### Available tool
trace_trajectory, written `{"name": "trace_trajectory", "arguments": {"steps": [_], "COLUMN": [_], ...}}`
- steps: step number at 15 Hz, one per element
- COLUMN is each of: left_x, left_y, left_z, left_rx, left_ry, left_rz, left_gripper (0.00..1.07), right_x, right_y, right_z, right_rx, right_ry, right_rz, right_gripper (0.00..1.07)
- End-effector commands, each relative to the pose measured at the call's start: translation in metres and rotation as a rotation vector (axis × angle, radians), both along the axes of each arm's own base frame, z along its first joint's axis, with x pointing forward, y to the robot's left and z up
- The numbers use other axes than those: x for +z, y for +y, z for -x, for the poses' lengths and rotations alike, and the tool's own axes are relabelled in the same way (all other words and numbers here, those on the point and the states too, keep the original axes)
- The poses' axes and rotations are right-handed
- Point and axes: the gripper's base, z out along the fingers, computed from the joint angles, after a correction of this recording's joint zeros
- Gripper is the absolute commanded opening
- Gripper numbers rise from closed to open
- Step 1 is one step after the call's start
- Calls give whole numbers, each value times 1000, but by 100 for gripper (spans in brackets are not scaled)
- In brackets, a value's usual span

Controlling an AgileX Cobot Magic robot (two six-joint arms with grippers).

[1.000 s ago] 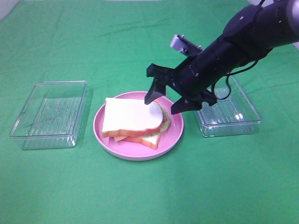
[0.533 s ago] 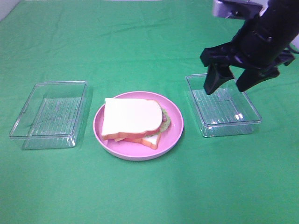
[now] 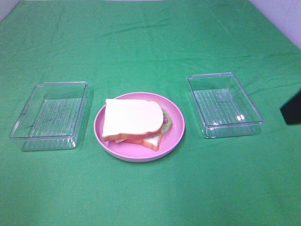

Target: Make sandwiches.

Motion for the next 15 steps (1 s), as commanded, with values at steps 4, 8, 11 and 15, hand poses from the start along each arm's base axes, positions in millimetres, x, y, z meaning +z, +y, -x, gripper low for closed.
{"name": "trace_trajectory", "arguments": {"steps": [4, 8, 11, 15], "left_x": [1, 1, 1, 1], "left_y": [-3, -3, -3, -3], "left_z": [2, 2, 2, 2], "left_rx": [-54, -57, -57, -57], "left_ry": [-26, -26, -26, -26], "left_rz": [-15, -15, -15, -15], "left_gripper": [80, 80, 80, 80], "right_x": [-39, -41, -46, -46], "right_y": [-33, -47, -48, -50], "right_z": [96, 132, 129, 129], "right_rx": [56, 79, 61, 50], "right_ry": [-111, -381, -443, -448], "right_rz": [-3, -58, -55, -43], "right_gripper": [69, 69, 69, 69]}}
